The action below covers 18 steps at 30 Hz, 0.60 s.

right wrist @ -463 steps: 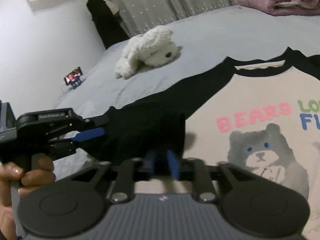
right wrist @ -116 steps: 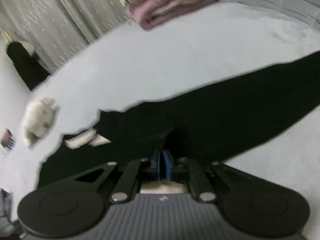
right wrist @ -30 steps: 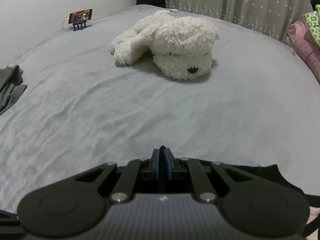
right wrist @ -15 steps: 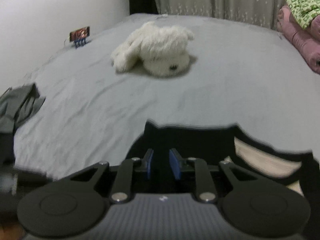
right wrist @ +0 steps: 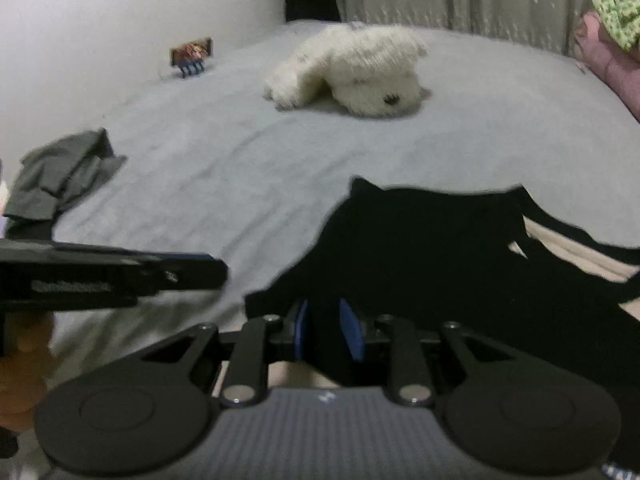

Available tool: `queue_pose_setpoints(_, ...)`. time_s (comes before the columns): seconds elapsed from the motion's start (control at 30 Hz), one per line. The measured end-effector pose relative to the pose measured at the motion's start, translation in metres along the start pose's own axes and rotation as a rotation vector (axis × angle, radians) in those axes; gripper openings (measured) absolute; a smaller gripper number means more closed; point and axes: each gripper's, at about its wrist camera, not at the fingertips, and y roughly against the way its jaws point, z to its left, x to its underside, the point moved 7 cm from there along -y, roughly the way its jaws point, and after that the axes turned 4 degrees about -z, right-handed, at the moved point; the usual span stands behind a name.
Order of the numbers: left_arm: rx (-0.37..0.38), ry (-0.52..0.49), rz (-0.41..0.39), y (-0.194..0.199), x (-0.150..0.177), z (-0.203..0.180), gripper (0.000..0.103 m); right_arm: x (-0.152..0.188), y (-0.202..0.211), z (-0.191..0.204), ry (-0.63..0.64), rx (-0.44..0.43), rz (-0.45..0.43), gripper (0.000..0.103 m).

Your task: Fold clothes

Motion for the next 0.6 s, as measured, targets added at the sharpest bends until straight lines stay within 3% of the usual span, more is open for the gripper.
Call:
queue_pose_setpoints(0.2,-0.008,0.005,0.016,-0.002,0.002,0.002,0.012,0.006,-0.012,0.014,0.047,0.029,0.008,0.022)
queue_pose_setpoints(0.43,-0.01,0.048,0.036,-0.002,0.002,0.008,0.012,0.005,-0.011,0.008,-0.017,0.038,0.028,0.019)
queue_pose_setpoints(0.6,-0.012,0.035,0.041,0.0,0.003,0.004,0.012,0.003,0.005,0.002,-0.088,0.047,-0.004,0.02)
